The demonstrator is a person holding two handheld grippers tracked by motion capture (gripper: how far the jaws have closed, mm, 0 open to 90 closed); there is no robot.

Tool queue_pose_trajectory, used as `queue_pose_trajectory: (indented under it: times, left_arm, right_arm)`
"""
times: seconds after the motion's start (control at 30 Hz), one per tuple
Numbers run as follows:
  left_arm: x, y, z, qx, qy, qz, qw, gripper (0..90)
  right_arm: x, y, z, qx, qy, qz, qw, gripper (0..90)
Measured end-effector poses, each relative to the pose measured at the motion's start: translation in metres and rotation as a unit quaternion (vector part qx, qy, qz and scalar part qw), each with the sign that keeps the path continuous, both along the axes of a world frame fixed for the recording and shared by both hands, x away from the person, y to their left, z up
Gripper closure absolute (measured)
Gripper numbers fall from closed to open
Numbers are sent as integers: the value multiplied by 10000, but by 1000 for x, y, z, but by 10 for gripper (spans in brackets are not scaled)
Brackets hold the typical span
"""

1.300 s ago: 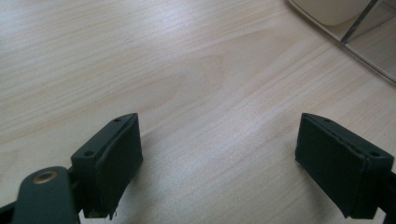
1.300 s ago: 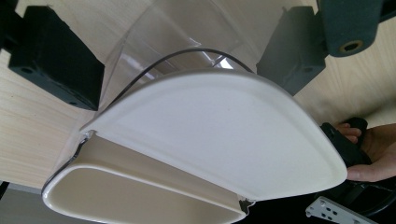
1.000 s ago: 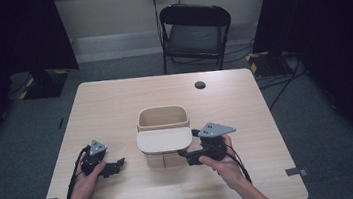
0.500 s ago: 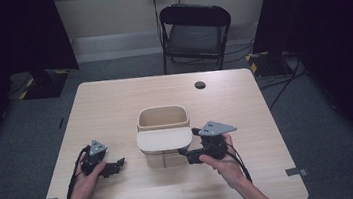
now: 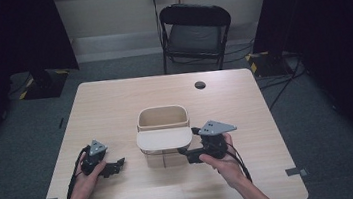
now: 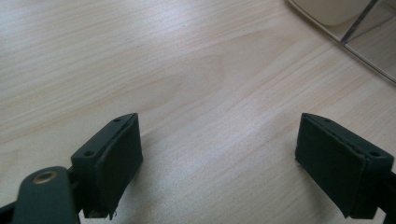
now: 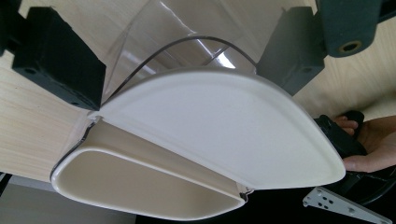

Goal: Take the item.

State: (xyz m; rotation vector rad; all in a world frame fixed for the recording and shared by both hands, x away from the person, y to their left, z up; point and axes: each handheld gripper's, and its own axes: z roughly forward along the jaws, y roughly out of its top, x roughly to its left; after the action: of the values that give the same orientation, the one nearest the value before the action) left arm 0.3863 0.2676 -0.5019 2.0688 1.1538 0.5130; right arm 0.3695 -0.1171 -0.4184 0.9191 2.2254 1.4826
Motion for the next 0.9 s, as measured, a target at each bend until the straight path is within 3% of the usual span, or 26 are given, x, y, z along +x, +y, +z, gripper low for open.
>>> queue_pose_trajectory:
  times: [0.9]
  left_arm:
    - [0, 0, 0, 9, -3, -4, 10000, 141]
  right_arm:
    - [3, 0, 5, 101, 9, -9, 9999, 161]
